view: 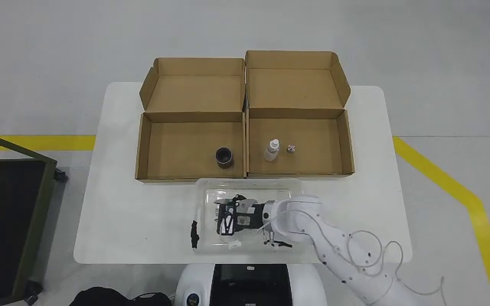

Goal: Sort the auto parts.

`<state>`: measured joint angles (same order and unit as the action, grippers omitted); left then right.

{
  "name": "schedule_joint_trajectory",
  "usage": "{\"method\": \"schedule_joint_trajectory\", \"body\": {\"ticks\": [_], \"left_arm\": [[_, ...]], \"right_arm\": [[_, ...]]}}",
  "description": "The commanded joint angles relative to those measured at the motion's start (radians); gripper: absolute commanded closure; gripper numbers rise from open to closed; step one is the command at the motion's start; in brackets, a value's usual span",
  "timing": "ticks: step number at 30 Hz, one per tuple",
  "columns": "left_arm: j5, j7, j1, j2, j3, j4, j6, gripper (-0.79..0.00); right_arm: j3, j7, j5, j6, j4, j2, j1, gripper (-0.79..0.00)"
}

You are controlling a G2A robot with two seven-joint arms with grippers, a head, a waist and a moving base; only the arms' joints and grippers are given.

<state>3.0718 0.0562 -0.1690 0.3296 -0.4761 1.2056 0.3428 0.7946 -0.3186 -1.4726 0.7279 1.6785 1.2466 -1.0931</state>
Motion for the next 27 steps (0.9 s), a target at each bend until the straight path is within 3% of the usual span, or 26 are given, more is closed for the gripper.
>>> {"method": "schedule_joint_trajectory", "body": {"ticks": [1, 11, 27], "left_arm": [[0.0, 0.0, 0.0, 0.0, 0.0, 0.0, 0.0, -0.785], [0.0, 0.0, 0.0, 0.0, 0.0, 0.0, 0.0, -0.785], [0.0, 0.0, 0.0, 0.0, 0.0, 0.0, 0.0, -0.785]], "right_arm": [[0.014, 0.001, 0.009, 0.006, 0.032, -0.004, -0.009, 0.0], [0.095, 0.051, 0.015, 0.016, 0.231, -0.028, -0.07, 0.0], [0.272, 0.247, 0.15, 0.038, 0.423, -0.057, -0.144, 0.0]]}}
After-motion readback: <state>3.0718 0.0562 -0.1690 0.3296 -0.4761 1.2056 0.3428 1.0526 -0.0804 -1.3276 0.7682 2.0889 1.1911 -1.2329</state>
